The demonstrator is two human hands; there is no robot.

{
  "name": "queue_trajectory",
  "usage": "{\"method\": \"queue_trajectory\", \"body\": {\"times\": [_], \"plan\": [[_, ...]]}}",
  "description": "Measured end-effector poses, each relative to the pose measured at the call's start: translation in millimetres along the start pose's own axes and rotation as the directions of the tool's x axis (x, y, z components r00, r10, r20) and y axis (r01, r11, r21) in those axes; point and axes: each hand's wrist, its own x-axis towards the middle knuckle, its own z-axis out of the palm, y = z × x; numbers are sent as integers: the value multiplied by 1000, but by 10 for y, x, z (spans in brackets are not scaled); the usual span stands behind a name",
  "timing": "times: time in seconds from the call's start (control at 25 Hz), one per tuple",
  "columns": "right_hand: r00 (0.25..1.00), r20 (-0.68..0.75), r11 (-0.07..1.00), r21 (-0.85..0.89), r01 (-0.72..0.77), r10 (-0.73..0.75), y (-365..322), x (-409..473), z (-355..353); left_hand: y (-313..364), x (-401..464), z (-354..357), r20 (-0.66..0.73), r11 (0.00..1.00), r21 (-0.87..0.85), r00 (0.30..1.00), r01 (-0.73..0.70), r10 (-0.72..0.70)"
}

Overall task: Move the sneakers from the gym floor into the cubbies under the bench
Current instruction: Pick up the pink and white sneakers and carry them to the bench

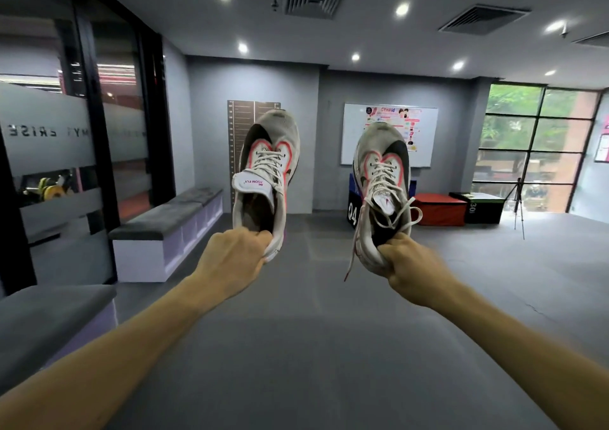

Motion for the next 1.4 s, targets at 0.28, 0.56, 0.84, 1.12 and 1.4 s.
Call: {"method": "queue_trajectory", "body": {"times": [0.28, 0.56, 0.84, 1.12, 1.4], "plan": [[1000, 18, 1000, 24, -9, 9, 605, 1631, 993, -479, 1194, 1247, 48, 996, -80, 998, 41, -37], [996, 39, 994, 80, 78, -81, 1202, 3350, 2034, -902, 2380, 2688, 130, 993, -42, 986, 113, -107], [934, 20, 916, 203, 346, -357, 900, 5298, 3124, -1833, 2867, 3623, 189, 927, 118, 908, 357, -374], [745, -121, 702, 266, 660, -655, -453, 6805, 4059, -3128, 2711, 4063, 166, 785, 351, 791, 510, -588], [547, -242, 449, 361, 817, -801, -1825, 7842, 4637, -4073, 2503, 4201, 78, 602, 522, 669, 605, -740]]}}
